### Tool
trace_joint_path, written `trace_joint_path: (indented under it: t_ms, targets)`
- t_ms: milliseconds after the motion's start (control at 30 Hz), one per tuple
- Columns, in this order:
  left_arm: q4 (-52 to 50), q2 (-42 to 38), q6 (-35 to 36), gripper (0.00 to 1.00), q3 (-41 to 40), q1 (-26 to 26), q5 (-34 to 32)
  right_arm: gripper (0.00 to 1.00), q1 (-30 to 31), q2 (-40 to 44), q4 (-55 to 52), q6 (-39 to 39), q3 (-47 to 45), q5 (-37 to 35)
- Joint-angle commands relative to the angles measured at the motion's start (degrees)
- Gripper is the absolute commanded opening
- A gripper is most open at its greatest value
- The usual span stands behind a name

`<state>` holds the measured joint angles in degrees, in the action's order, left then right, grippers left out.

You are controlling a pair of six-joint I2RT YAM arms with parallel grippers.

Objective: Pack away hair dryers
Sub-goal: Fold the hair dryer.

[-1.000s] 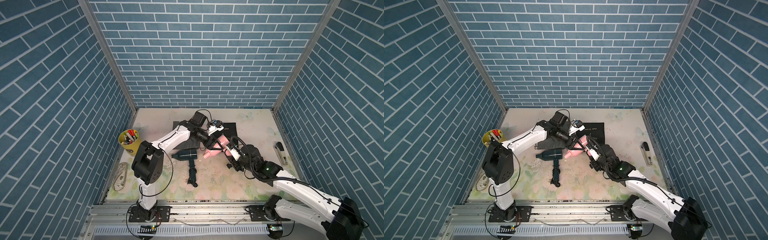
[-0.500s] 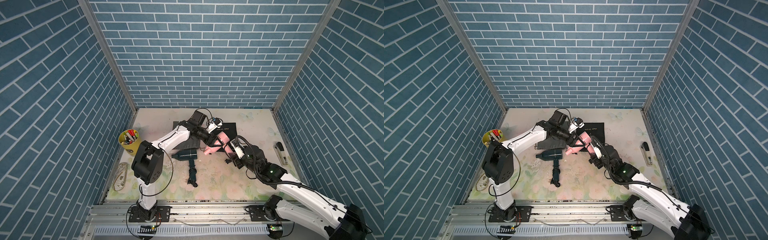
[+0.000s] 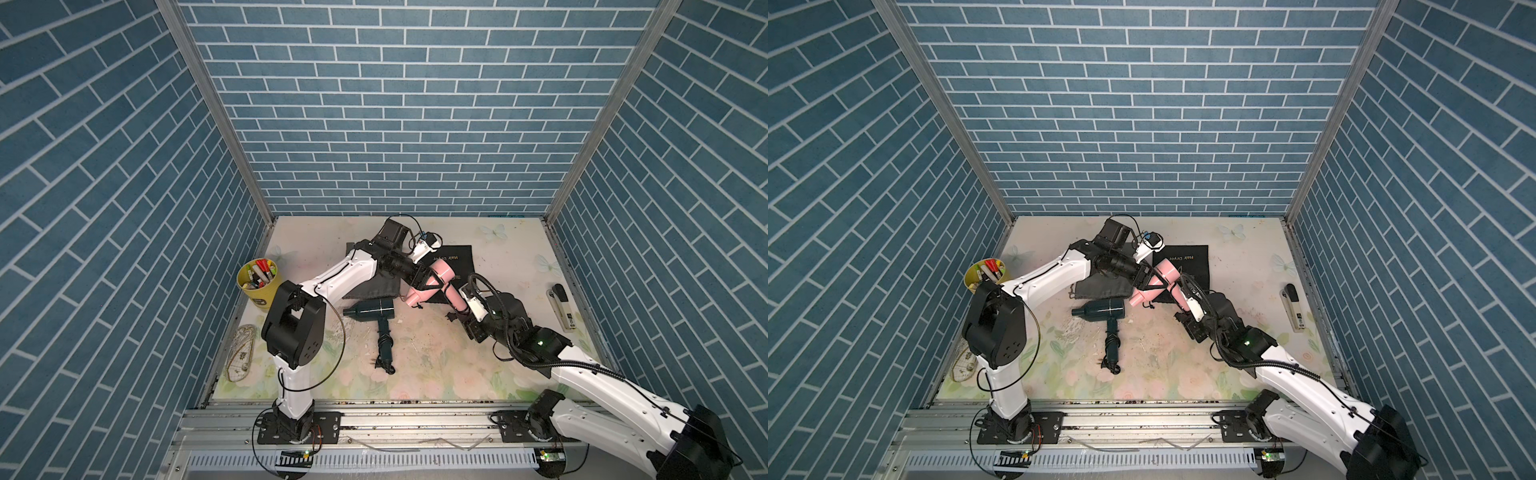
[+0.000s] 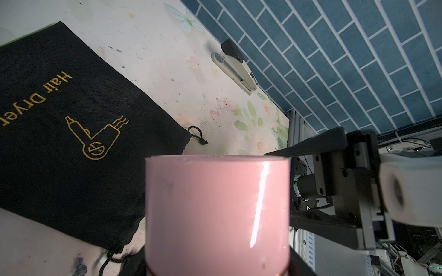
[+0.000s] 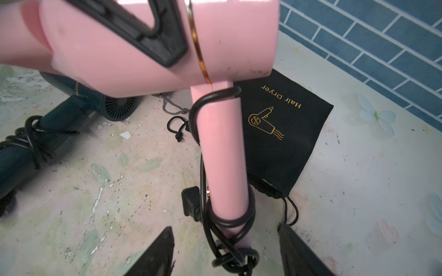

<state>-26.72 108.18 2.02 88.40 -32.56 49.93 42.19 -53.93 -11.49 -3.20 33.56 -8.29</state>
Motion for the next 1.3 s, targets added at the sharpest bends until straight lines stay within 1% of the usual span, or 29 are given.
trace_joint_path:
  t_ms: [0, 433, 667, 800, 867, 967, 1133, 1267]
  targets:
    - [0.5, -3.6, 0.8, 0.25, 0.2, -0.1, 1.7, 0.7, -0.6, -1.1, 1.2, 1.2, 0.2, 1.9]
    - [2.4, -5.7, -0.1, 0.24, -1.3, -0.4, 3.4, 0.7, -1.5, -5.8, 2.7, 1.8, 0.7, 3.6]
    - [4.4, -6.6, -1.1, 0.24, -2.4, -0.7, 4.7, 0.65, -1.5, -8.3, 3.4, 2.0, 1.8, 2.7]
    - [2.9, -6.6, -0.1, 0.24, -2.2, -0.7, 4.7, 0.65, -1.5, -7.3, 2.4, 1.9, 2.2, 1.3]
    - [1.4, -6.5, 0.9, 0.24, -1.9, -0.7, 3.6, 0.65, -1.5, -5.4, 1.4, 2.4, 2.2, 1.7]
    - [1.8, -6.3, 0.6, 0.24, -2.2, -0.7, 3.9, 0.65, -1.5, -3.5, 1.9, 2.7, 1.3, 2.4]
    - [6.4, -6.2, -2.5, 0.23, -2.8, -0.8, 5.3, 0.58, -1.5, -5.6, 2.7, 2.5, 1.5, 3.2]
    - [7.3, -6.7, -3.3, 0.22, -3.1, -0.8, 5.7, 0.52, -1.5, -6.4, 4.5, 2.6, 1.2, 3.2]
